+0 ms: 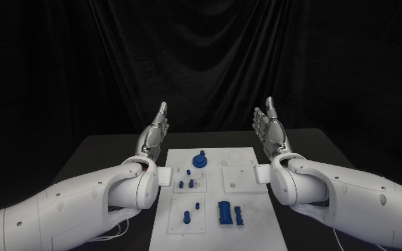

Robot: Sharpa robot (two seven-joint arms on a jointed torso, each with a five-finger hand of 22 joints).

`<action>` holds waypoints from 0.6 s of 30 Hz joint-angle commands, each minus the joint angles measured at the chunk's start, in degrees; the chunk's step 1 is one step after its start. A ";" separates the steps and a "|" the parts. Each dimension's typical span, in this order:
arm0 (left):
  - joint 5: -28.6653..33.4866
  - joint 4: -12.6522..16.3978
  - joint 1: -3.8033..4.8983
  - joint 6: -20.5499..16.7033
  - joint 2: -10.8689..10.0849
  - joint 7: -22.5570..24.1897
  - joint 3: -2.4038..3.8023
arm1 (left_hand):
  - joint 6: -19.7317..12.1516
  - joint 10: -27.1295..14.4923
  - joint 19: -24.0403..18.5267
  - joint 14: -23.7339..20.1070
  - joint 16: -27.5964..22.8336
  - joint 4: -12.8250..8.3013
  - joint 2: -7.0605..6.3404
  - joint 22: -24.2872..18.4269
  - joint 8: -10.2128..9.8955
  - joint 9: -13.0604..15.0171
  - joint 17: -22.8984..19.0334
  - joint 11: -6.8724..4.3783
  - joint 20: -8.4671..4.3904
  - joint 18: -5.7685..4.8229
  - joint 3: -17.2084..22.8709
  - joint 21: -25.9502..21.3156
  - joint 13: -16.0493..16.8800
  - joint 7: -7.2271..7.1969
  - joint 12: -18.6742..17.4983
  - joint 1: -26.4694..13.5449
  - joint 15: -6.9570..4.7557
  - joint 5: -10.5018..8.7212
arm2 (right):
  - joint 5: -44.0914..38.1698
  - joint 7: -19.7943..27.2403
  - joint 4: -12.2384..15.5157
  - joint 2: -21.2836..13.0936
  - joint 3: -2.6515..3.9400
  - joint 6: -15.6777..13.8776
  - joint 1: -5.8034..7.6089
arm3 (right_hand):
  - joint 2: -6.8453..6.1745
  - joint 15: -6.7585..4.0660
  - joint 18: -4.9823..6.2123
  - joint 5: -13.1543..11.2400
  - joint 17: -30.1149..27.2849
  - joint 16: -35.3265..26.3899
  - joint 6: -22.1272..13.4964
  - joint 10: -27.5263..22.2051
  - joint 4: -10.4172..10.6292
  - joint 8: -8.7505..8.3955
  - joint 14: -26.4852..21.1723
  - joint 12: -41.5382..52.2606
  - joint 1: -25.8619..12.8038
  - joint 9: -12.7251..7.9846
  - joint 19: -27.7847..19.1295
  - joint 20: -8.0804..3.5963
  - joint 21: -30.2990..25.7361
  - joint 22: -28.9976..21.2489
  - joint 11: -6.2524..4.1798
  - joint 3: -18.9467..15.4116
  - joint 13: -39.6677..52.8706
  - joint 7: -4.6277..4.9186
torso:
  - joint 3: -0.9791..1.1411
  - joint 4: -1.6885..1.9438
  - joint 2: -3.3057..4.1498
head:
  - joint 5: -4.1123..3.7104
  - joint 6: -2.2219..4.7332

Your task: Assemble the parts on the task board

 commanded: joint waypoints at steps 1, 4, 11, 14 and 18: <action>2.20 0.19 -0.11 -4.21 0.10 -0.81 0.08 | -0.72 0.03 -0.02 0.18 -0.21 -1.55 -0.84 -0.09 -0.27 -0.07 -0.10 0.37 -0.40 -1.19 0.82 -0.34 -0.07 -0.09 -0.38 -5.95 -0.40 -4.42 | 2.65 1.58 -0.03 -0.01 0.08 -2.59 -0.13 | 0.07 -0.31 -0.42 -0.20 -0.06 -0.20 -0.27 -0.01 -0.15 -0.20 -0.02 -0.21 -0.36 -0.06 -0.02 -0.30 -0.20 -0.06 -0.20 -0.01 -0.06 -0.06 | 0.08 -0.12 -0.06 | 0.01 0.04; 2.20 0.19 -0.11 -4.21 0.10 -0.81 0.08 | -0.72 0.03 -0.02 0.18 -0.21 -1.55 -0.84 -0.09 -0.27 -0.07 -0.10 0.37 -0.40 -1.19 0.82 -0.34 -0.07 -0.09 -0.38 -7.44 -0.40 -4.42 | 2.65 1.58 -0.03 -0.01 0.08 -2.59 -0.13 | 0.07 -0.31 -0.42 -0.20 -0.06 -0.20 -0.27 -0.01 -0.15 -0.20 -0.02 -0.21 -0.36 -0.06 -0.02 -0.30 -0.20 -0.06 -0.20 -0.01 -0.06 -0.06 | 0.08 -0.12 -0.06 | 0.01 0.04; 2.20 0.19 -0.11 -4.21 0.10 -0.81 0.08 | -0.72 0.03 -0.02 0.18 -0.21 -1.55 -0.84 -0.09 -0.27 -0.07 -0.10 0.37 -0.40 -1.19 0.82 -0.34 -0.07 -0.09 -0.38 -10.05 -0.40 -4.42 | 2.65 1.58 -0.03 -0.01 0.08 -2.59 -0.13 | 0.07 -0.31 -0.42 -0.20 -0.06 -0.20 -0.27 -0.01 -0.15 -0.20 -0.02 -0.21 -0.36 -0.06 -0.02 -0.30 -0.20 -0.06 -0.20 -0.01 -0.06 -0.06 | 0.08 -0.12 -0.06 | 0.01 0.04; 2.20 0.19 -0.11 -4.21 0.10 -0.81 0.08 | -0.72 0.03 -0.02 0.18 -0.21 -1.55 -0.84 -0.09 -0.27 -0.07 -0.10 0.37 -0.40 -1.19 0.82 -0.34 -0.07 -0.09 -0.38 -11.14 -0.40 -4.42 | 2.65 1.58 -0.03 -0.01 0.08 -2.59 -0.13 | 0.07 -0.31 -0.42 -0.20 -0.06 -0.20 -0.27 -0.01 -0.15 -0.20 -0.02 -0.21 -0.36 -0.06 -0.02 -0.30 -0.20 -0.06 -0.20 -0.01 -0.06 -0.06 | 0.08 -0.12 -0.06 | 0.01 0.04; 2.20 0.19 -0.11 -4.21 0.10 -0.81 0.08 | -0.72 0.03 -0.02 0.18 -0.21 -1.55 -0.84 -0.09 -0.27 -0.07 -0.10 0.37 -0.40 -1.19 0.82 -0.34 -0.07 -0.09 -0.38 -12.25 -0.40 -4.42 | 2.65 1.58 -0.03 -0.01 0.08 -2.59 -0.13 | 0.07 -0.31 -0.42 -0.20 -0.06 -0.20 -0.27 -0.01 -0.15 -0.20 -0.02 -0.21 -0.36 -0.06 -0.02 -0.30 -0.20 -0.06 -0.20 -0.01 -0.06 -0.06 | 0.08 -0.12 -0.06 | 0.01 0.04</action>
